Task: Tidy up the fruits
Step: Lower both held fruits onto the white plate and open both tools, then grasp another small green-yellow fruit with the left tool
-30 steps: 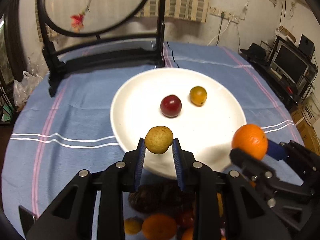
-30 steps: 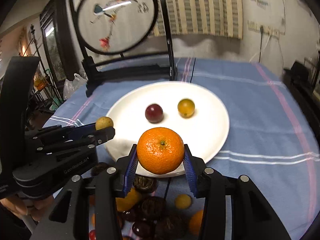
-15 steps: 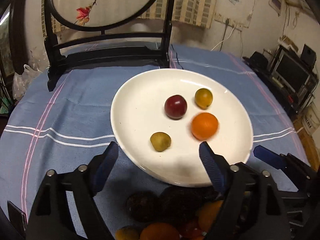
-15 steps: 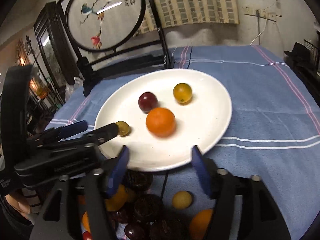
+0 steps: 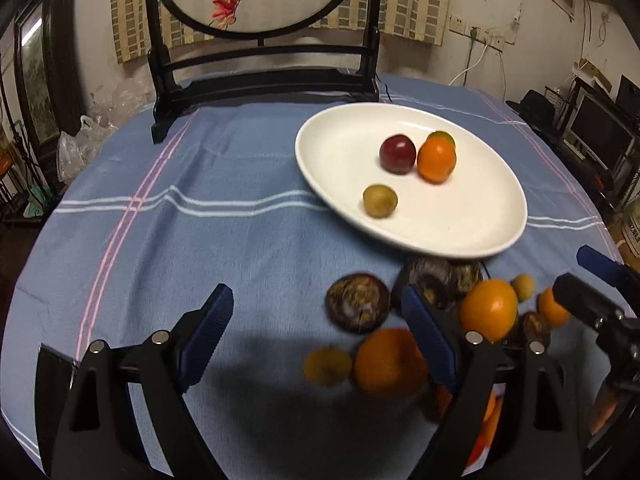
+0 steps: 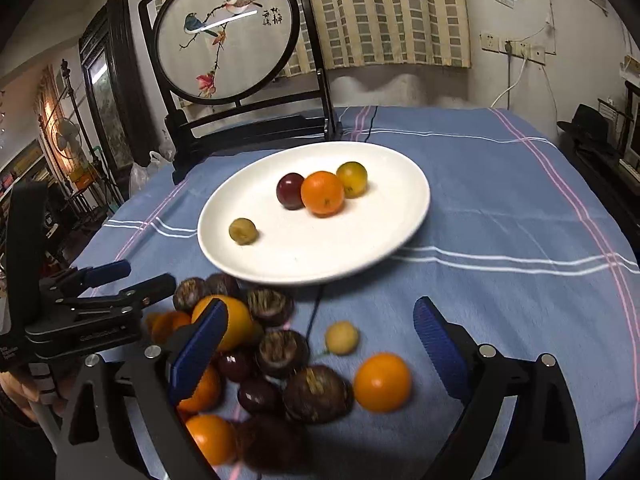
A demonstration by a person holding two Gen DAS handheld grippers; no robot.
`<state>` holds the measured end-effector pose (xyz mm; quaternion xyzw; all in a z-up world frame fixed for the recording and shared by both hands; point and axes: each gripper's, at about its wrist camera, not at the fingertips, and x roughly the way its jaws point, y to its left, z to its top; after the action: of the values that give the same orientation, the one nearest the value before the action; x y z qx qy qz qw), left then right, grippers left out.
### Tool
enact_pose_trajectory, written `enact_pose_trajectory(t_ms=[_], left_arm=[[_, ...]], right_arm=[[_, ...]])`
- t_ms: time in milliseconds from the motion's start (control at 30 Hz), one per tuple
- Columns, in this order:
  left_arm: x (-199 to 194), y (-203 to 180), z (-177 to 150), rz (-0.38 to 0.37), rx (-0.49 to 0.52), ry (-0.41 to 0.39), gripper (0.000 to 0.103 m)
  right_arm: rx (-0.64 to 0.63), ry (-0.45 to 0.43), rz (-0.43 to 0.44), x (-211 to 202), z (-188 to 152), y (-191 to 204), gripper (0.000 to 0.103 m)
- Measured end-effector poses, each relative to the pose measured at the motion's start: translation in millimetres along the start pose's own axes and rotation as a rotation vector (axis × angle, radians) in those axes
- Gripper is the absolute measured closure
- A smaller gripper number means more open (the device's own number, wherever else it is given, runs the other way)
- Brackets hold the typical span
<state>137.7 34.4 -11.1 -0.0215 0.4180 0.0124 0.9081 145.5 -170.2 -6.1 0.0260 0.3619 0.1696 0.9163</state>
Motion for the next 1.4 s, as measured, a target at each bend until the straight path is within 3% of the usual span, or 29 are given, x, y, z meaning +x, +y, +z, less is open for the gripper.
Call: enact_pose_trajectory(t_ms=[233,367,500,800,833,933,1033,1233,1400], left_arm=[[-7.9,5.3,-15.5,-0.045,0.001,0.014,0.017],[-11.6,4.5,-25.0,-0.064,0.028,0.038,0.005],[-15.2,5.4,-31.0,-0.089,0.077,0.066,0.005],[-23.1,16.9,-38.4,-0.098,0.139,0.019,0.005],[-23.4,15.5,-39.2,-0.089,0.154,0.008,0.006],[-19.7,8.6,-41.7,-0.043,0.202,0.005,0.025],[-10.8,5.1,-44.2,-0.008,0.226,0.028,0.026],[3.8,-1.3,-47.2,-0.010,0.237,0.062,0.026],[10.0,-3.3,-42.4,-0.027,0.211,0.053,0.038]], right_arm=[[0.071,-0.020,0.003,-13.7,-15.0,-16.7,0.008],[0.086,-0.018,-0.007,-17.6,-21.8,-24.4,0.008],[0.118,-0.015,-0.005,-17.5,-22.7,-31.6,0.008],[0.127,-0.029,-0.004,-20.9,-22.3,-34.6,0.008],[0.129,-0.032,-0.003,-21.6,-22.3,-34.8,0.008],[0.132,-0.039,0.000,-24.0,-22.0,-35.2,0.008],[0.133,-0.050,0.012,-27.6,-21.0,-34.7,0.008],[0.130,-0.079,0.042,-37.6,-20.0,-32.8,0.008],[0.141,-0.070,0.059,-38.6,-20.5,-32.3,0.008]])
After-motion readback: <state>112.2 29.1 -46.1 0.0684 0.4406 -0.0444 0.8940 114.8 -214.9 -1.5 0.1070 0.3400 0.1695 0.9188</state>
